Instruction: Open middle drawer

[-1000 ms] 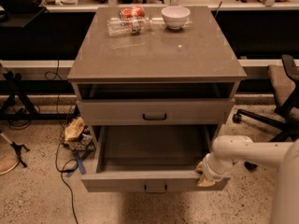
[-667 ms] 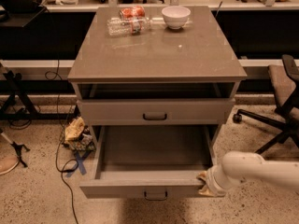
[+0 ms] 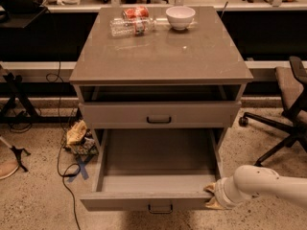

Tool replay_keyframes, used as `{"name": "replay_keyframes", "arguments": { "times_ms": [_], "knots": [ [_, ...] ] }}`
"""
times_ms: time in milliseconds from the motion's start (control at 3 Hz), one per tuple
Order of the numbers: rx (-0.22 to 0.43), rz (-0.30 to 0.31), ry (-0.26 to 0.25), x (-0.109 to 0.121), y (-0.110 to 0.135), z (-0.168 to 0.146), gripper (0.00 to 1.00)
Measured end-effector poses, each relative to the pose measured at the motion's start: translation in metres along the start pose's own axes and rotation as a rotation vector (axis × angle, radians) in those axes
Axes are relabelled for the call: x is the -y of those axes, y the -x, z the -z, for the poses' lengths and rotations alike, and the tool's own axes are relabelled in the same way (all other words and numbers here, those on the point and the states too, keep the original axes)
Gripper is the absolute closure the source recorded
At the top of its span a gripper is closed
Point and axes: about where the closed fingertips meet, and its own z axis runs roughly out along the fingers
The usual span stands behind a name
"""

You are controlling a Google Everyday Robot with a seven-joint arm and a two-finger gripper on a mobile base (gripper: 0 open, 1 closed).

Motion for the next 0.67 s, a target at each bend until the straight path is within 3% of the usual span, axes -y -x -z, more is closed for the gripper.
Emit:
{"name": "replay_keyframes", "arguments": {
  "times_ms": [333, 667],
  "knots": [
    [0.001, 0.0, 0.003, -0.001, 0.0003, -0.0011, 0.84],
    [0.002, 0.001, 0.005, -0.002, 0.0008, -0.0022, 0.6]
  ]
}}
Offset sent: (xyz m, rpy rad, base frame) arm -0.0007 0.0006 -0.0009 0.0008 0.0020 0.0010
